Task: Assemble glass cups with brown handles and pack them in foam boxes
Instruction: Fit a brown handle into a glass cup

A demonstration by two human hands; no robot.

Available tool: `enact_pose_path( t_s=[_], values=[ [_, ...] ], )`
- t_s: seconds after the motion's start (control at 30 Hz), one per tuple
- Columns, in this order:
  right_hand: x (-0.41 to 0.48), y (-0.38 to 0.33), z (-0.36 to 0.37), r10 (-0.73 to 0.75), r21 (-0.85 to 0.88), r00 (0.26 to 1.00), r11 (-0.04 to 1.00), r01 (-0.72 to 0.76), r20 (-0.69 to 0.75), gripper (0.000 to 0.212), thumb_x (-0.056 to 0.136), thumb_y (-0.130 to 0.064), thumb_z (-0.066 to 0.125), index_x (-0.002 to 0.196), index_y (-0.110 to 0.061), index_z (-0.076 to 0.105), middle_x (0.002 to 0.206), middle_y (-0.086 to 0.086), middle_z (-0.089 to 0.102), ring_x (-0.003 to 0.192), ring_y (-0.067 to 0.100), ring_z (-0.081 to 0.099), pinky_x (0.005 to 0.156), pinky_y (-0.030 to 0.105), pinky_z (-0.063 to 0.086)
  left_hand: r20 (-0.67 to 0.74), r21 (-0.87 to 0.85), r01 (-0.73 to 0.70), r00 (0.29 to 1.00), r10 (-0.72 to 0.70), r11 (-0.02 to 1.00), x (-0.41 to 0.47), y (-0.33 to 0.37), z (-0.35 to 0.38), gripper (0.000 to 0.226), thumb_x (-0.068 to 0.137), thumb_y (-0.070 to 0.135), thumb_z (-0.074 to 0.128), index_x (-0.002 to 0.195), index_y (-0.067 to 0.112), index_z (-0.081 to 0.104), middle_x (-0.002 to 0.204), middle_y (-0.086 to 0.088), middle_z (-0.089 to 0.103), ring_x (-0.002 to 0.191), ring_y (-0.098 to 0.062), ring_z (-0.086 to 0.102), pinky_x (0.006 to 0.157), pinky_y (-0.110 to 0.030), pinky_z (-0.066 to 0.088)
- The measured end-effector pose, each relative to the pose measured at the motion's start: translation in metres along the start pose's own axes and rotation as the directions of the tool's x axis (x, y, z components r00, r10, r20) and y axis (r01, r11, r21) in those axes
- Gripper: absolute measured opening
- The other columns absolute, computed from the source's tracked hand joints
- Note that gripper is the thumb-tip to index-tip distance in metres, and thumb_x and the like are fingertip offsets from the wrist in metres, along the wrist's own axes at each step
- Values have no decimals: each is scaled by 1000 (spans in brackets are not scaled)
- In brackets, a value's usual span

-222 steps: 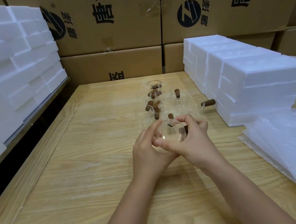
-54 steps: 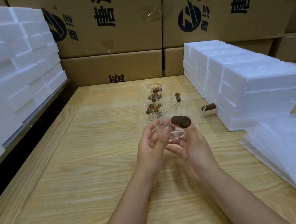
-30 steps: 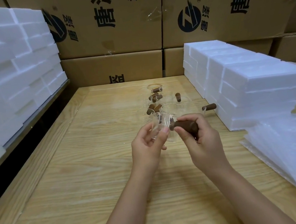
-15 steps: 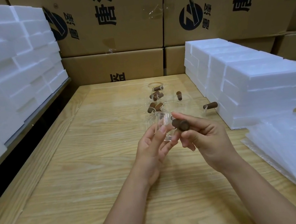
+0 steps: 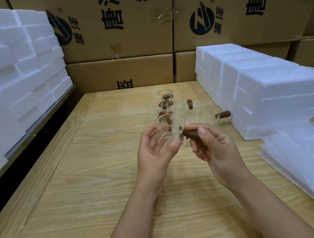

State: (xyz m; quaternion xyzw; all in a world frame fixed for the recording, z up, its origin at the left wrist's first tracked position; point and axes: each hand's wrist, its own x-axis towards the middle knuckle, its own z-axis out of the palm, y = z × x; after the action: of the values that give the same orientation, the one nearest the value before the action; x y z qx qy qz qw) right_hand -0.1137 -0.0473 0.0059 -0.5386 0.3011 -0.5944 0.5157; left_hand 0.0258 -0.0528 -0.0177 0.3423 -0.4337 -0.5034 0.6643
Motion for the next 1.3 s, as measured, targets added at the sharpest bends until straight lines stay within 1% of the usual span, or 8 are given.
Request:
enact_pose_path(
  t_s=[0.2,0.33,0.47,0.6,0.8,1.0,1.1,1.3],
  values=[
    [2,8,0,-19,-155,981,988,-12,-193,35,100,-14,43,85,-21,74,54,-3,55,49,6,44,50,15,39,-26,261,-197,977,210,945,-2,-5,1,70,64,2,85,112,35,47,126,6,58,119,-9,57,102,-24,45],
    [2,13,-1,20,-229,943,968,-101,-331,38,100,-21,45,68,-15,64,45,-5,49,42,4,40,44,14,33,38,453,-335,933,357,826,-8,-10,5,74,66,4,85,115,39,42,124,21,52,121,-4,52,103,-26,44],
    [2,11,0,15,-199,906,974,-110,-424,38,97,-28,52,63,-12,58,54,-9,64,48,-4,55,45,9,38,63,537,-387,904,422,749,-12,-13,10,74,65,13,87,116,38,41,123,25,50,117,-4,53,100,-26,45],
    [0,10,2,-166,-350,893,937,11,-418,30,90,-30,62,66,-17,50,55,-8,55,55,8,53,56,22,44,-15,491,-283,943,332,824,-12,-7,10,68,56,27,87,109,35,45,113,15,61,97,-5,62,84,-23,51],
    [-7,11,9,-274,-340,926,923,178,-259,29,81,-10,74,81,-33,57,76,-10,67,71,6,63,64,15,48,-74,193,-55,995,71,980,-7,-3,6,62,55,19,84,110,18,54,107,-7,69,90,-19,71,75,-28,56],
    [-2,12,6,-238,-308,952,936,172,-190,32,80,-14,74,104,-30,60,87,-11,65,74,6,52,70,16,44,-52,41,92,995,-90,995,-5,-5,10,64,63,24,86,114,-1,56,86,-13,72,70,-22,71,59,-26,56],
    [0,11,6,-247,-391,950,907,156,-193,24,75,-33,70,98,-30,64,91,6,57,72,6,46,68,16,41,-6,35,145,989,-145,989,-5,-6,11,47,71,33,77,102,0,62,78,-8,73,67,-24,72,58,-26,57],
    [-3,14,9,-316,-497,935,845,200,-160,29,78,-20,75,94,-42,66,84,-18,43,65,4,41,66,13,40,83,-61,268,961,-263,961,-6,-11,11,29,78,31,74,91,6,68,78,-11,73,69,-22,72,60,-26,56]
  ],
)
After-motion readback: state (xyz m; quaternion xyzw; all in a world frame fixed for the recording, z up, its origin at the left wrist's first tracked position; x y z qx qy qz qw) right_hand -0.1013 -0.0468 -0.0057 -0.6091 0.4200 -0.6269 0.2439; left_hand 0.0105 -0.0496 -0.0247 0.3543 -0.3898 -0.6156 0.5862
